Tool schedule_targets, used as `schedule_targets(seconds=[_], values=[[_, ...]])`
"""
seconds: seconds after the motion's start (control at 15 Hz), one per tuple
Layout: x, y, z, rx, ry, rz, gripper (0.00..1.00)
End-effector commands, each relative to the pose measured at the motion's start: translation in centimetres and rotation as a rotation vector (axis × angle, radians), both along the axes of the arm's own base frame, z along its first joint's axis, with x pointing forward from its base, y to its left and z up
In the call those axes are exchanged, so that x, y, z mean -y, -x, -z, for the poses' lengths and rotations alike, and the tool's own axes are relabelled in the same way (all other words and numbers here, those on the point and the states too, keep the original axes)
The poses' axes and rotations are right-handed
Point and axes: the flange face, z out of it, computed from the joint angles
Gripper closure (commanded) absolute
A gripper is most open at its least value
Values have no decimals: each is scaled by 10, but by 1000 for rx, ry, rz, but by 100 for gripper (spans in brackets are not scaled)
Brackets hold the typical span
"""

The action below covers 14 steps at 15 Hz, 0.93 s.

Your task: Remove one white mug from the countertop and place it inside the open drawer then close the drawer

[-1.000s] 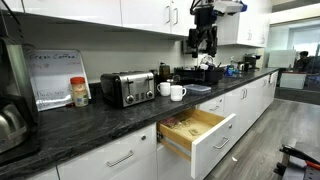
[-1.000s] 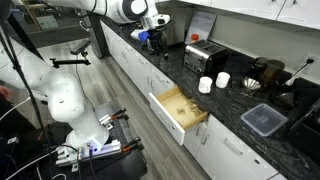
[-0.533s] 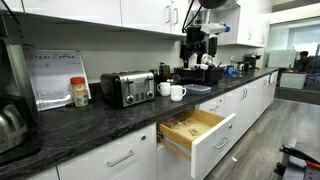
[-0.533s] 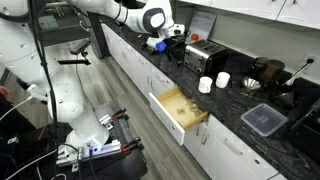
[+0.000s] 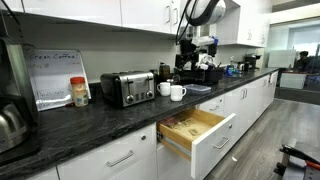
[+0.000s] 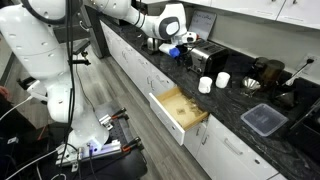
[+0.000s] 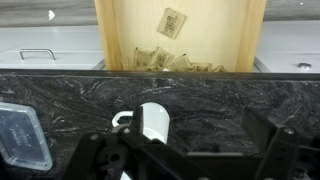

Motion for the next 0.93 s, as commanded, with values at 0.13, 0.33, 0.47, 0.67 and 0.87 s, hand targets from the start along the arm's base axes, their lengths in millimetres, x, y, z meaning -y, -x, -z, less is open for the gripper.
schedule_targets(seconds=[0.13, 0.33, 0.47, 0.67, 0.87], values=[[14, -44, 19, -12, -10, -46, 0], [19, -60, 28, -14, -2, -46, 0], [13, -49, 26, -19, 5, -33, 0], [14, -57, 28, -17, 7, -32, 0], [14, -58, 27, -14, 7, -32, 0]])
